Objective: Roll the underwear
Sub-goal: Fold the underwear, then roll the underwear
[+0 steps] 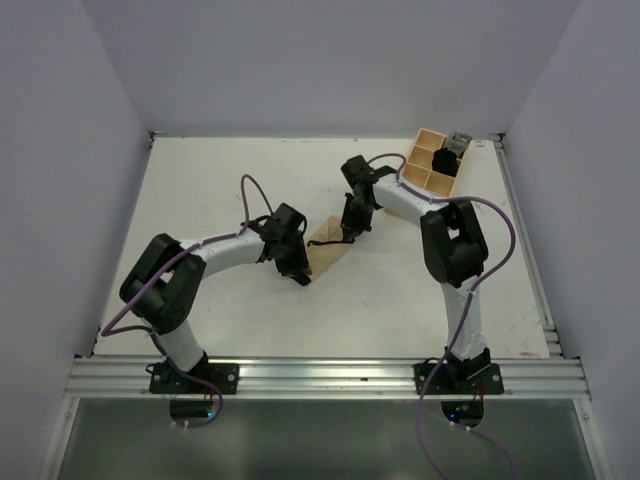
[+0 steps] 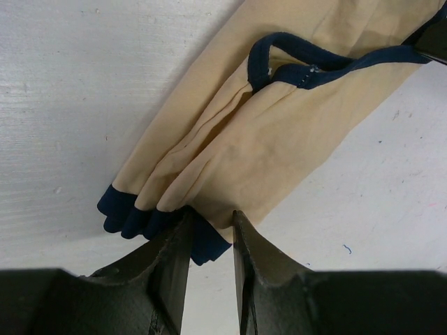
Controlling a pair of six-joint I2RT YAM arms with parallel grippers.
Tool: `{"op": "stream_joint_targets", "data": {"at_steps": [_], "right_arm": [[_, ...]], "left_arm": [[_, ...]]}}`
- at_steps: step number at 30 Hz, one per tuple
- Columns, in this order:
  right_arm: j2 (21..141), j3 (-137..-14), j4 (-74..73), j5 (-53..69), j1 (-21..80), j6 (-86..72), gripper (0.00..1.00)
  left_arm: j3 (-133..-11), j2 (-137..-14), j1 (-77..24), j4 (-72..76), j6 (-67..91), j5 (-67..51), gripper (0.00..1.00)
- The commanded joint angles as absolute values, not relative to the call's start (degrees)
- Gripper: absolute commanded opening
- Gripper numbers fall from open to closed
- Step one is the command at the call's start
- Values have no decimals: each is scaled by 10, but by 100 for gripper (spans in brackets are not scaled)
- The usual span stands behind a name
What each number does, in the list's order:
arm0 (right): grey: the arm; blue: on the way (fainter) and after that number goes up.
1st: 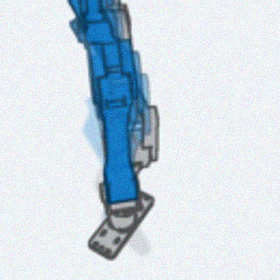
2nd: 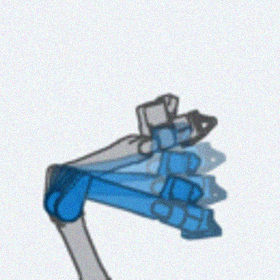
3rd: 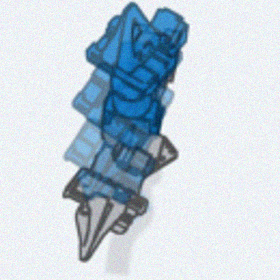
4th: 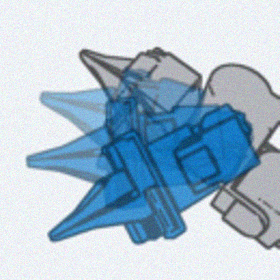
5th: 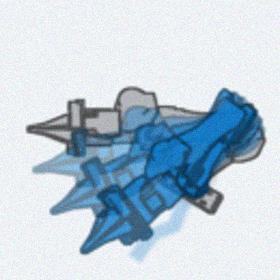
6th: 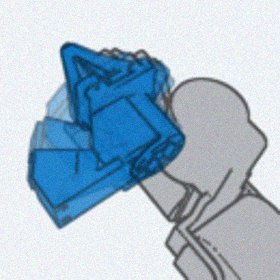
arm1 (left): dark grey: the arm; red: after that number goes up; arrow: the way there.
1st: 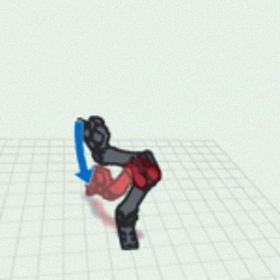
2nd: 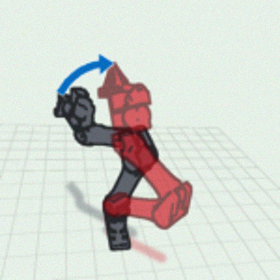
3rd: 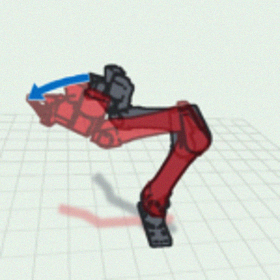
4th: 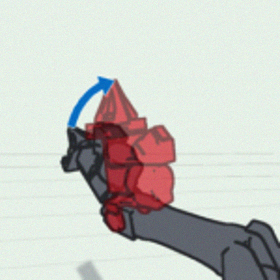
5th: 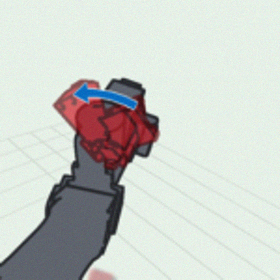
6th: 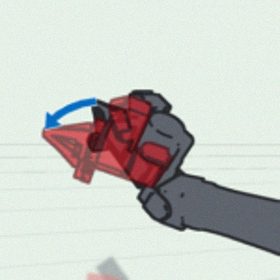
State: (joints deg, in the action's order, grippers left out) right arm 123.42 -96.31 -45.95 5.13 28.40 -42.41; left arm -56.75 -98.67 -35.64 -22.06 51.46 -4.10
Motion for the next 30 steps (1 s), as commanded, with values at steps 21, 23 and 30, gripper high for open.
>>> {"op": "stream_joint_targets", "data": {"at_steps": [21,23,30], "right_arm": [[1125,-933,-505,14,287,-343,2],[1099,-918,-489,25,294,-311,6],[1054,-918,-501,2,370,-246,19]], "left_arm": [[-523,-868,-345,-246,471,-79,41],[-544,-850,-345,-266,464,-88,42],[-593,-812,-265,-311,434,-123,43]]}}
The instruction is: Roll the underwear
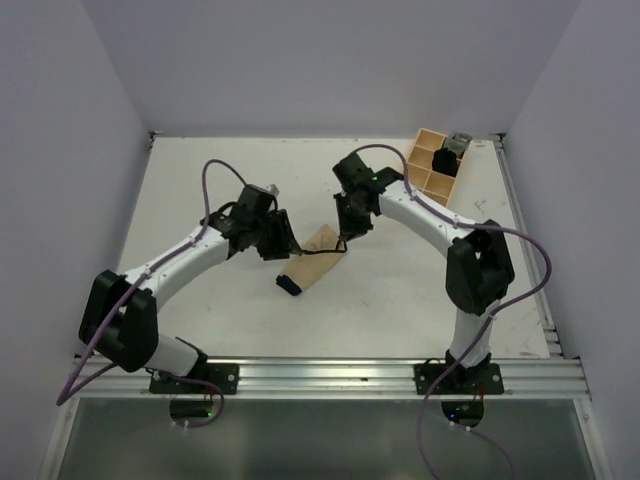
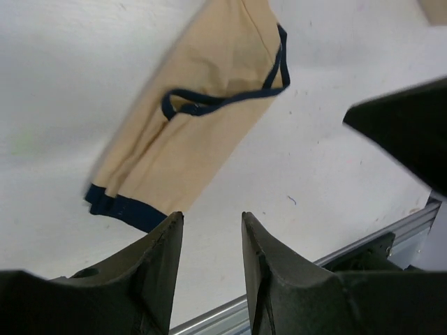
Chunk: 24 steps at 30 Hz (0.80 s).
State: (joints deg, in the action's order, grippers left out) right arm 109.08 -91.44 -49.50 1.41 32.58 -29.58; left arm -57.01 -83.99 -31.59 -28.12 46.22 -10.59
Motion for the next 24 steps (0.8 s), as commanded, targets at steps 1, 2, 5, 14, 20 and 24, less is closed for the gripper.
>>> {"op": "stream_joint_targets", "data": {"at_steps": [1,2,5,14,20,24], "right_arm": [[1051,-919,-498,2,381,-241,22],[1046,-923,-496,-10,408,-235,23],[1036,-918,-472,-39,455,-235,26],[1086,-926,-428,-83,566,-224,33],[1148,-954,-440,-112,610,-212,36],[1186,-979,-454,-131,620,-194,37]], "left_arm": [[-595,-808,-249,-322,424,-113,43],[-593,-802,-234,-338,420,-107,43],[-587,-794,-151,-366,411,-119,43],[-471,-747,73,-332,424,-213,42],[-477,-734,83,-360,387,-187,43],[-458,-722,87,-359,387,-185,43]]}}
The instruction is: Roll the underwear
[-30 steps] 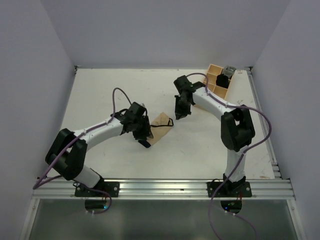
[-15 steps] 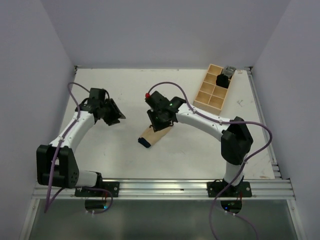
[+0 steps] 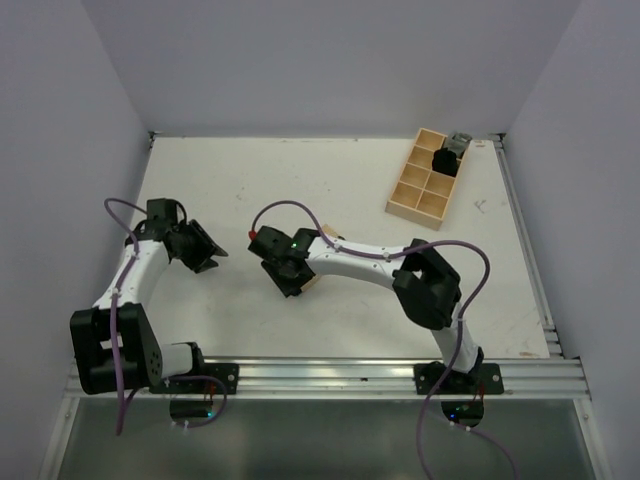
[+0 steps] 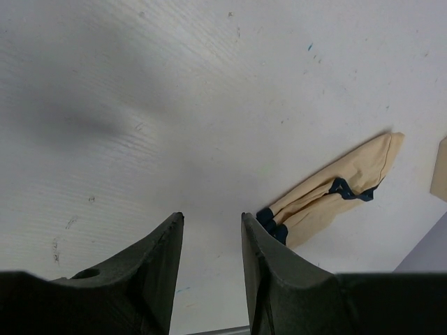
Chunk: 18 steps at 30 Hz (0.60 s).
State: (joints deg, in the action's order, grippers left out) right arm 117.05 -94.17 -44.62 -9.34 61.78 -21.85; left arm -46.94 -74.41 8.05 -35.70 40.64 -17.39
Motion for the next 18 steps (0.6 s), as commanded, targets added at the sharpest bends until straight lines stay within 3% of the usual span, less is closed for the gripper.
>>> {"op": "stream_joint_targets", "data": {"at_steps": [1,18], "right_arm": [[1191,-981,-454,-133,621,-189,37],[1240,-1020,-463,-149,635,-148,41]], "left_arm": [[-454,-720,88,-359,385,-185,43],[-436,-742,97,-338,381,-185,43]]}}
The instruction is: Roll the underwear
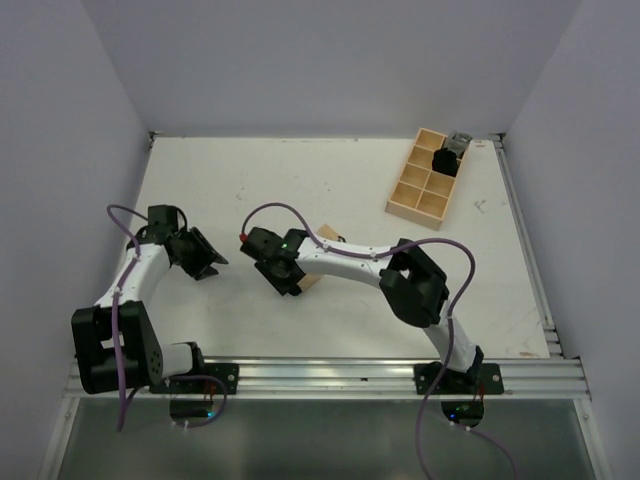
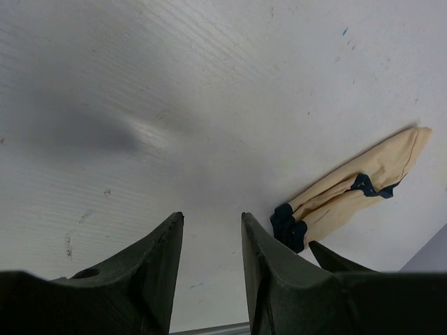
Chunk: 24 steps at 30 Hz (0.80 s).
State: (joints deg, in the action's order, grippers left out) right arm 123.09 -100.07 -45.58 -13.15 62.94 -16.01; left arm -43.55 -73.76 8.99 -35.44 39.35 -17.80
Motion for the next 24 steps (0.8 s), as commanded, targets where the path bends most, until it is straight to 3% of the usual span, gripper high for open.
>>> {"op": "stream_joint_targets", "data": {"at_steps": [1,12,16,19,20,24], "right_arm": [[1244,-1021,-466,-154,635,-148,41],[1283,-1034,-472,-172,643,-142,42],[1288,-1034,-477,-175,643,-148,38],[1288,-1031,-482,-165,643,-149,28],[1288,-1031,-483,-162,643,-149,21],[1280,-1026,-482,-117,637,-158,5]], "left_arm": [[-436,-743,97,-338,381,-185,43],[-438,-750,103,-336,370,-185,43],[-435,-752,104,-335,368,-185,43],[-430,-751,103,-332,365,-186,43],[-428,-751,104,-331,360,-188,42],[-411,-734,102,-320,344,-200,42]]}}
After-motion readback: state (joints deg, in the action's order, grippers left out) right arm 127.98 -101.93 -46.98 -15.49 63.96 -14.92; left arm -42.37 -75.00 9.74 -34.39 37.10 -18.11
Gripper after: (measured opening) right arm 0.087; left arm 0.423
